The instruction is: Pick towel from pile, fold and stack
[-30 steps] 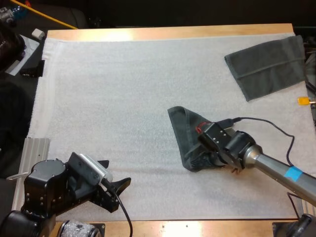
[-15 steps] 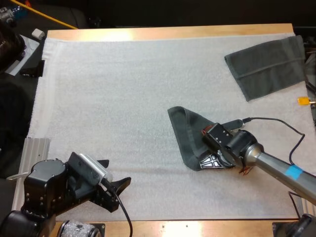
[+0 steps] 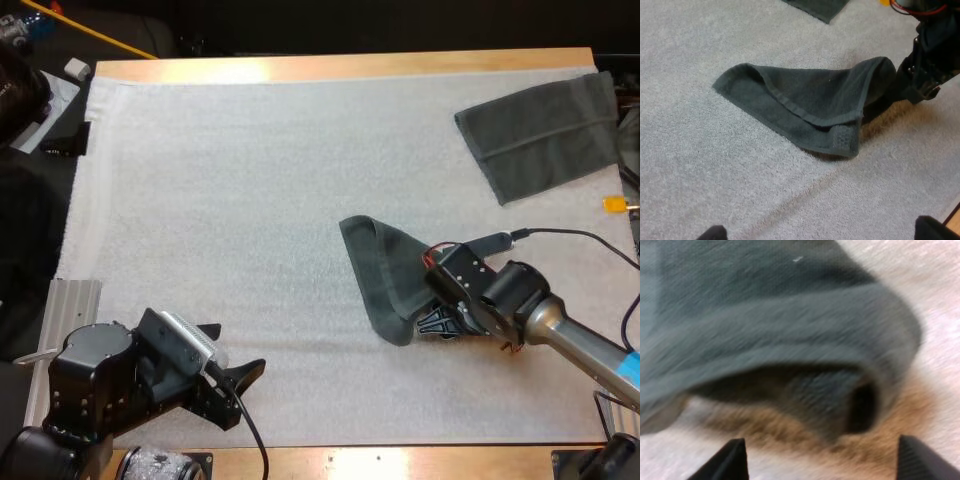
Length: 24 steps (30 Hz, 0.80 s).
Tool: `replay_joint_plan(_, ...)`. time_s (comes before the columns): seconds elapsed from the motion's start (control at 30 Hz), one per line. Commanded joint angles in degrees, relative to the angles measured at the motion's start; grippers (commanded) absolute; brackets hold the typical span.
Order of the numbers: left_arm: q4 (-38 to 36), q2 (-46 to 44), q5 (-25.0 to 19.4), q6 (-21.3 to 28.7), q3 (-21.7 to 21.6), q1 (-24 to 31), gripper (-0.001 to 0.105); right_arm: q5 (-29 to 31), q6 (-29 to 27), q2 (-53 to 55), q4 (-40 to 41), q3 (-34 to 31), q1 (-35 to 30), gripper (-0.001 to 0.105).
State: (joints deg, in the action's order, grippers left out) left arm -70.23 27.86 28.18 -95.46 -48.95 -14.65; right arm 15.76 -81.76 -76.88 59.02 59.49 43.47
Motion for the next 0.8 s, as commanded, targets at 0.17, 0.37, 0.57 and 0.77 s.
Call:
replay_joint_plan(0.17, 0.2, 0.2, 0.8, 0.2, 0.1, -0.3, 0.07, -8.0, 1.9, -0.1, -4.3, -4.4, 6.0, 0.049)
replay_joint_plan(0.37, 0.2, 0.2, 0.9, 0.2, 0.4, -0.2, 0.07, -11.1, 4.4, -2.1, -11.8, -9.2, 7.9, 0.047)
replay_joint_plan(0.57, -0.5, 0.3, 0.7, 0.0, 0.4, -0.2, 0.071, -12.4, 7.2, -5.1, -17.2, -10.4, 7.8, 0.047)
replay_joint_plan(0.77, -1.5, 0.2, 0.7, 0.1, 0.4, -0.2, 0.071, -11.6, 8.9, -5.8, -24.2, -10.2, 7.5, 0.047)
